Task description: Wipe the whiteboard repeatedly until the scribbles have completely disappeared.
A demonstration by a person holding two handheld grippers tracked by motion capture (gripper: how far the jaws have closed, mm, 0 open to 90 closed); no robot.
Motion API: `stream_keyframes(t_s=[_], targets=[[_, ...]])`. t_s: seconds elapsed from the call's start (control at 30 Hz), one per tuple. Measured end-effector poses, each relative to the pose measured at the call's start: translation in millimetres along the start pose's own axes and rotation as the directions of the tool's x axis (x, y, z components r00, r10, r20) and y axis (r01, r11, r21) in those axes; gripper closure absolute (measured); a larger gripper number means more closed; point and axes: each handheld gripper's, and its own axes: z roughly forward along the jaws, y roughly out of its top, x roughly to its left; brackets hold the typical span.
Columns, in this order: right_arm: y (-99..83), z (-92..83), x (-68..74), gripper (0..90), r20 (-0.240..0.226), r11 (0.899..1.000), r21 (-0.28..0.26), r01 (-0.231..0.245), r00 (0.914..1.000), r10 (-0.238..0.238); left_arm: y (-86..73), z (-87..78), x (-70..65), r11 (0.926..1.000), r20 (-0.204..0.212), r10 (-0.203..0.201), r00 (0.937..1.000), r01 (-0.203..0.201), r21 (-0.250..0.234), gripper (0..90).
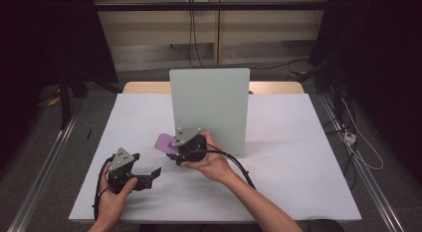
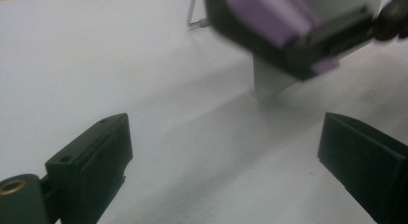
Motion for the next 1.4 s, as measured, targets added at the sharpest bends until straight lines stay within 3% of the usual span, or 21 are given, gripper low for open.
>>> stream_keyframes(t_s=[0.13,0.27,0.5,0.6,0.97,1.17,1.4], targets=[[-0.3,-19.1,-11.9,41.6,0.036,1.000,-0.023,-0.012,0.9993,0.013,0.3,-0.1,-1.4,1.0000,0.003,0.001,1.0000,-0.001,-0.001,4.9],[-12.8,-36.0,-18.8,41.6,0.058,0.999,-0.033,-0.037,0.9975,0.039,-0.3,0.3,-0.4,1.0000,0.001,-0.002,1.0000,0.002,-0.003,4.9],[-49.3,-54.1,-15.0,41.6,0.080,0.999,0.025,-0.039,0.9961,0.037,0.1,1.8,-2.4,1.0000,0.003,-0.004,1.0000,0.004,-0.001,4.9],[-64.8,-63.6,-16.0,41.6,0.086,0.998,0.034,-0.061,0.9946,0.058,-0.1,2.2,-1.8,1.0000,-0.001,0.001,1.0000,-0.001,0.007,5.0],[-91.0,-100.1,-25.8,41.5,0.156,0.992,0.027,-0.122,0.9809,0.116,-0.9,2.5,-1.6,0.9999,0.001,0.000,1.0000,0.000,0.013,4.9],[-98.0,-114.8,-31.4,41.5,0.145,0.980,-0.014,-0.198,0.9695,0.198,-2.7,2.4,0.1,0.9999,0.007,-0.010,0.9999,0.010,0.012,4.9],[-97.3,-117.7,-30.4,41.5,0.106,0.974,-0.016,-0.227,0.9679,0.228,-2.2,1.7,0.2,0.9998,0.008,-0.015,0.9999,0.015,0.009,5.0]])
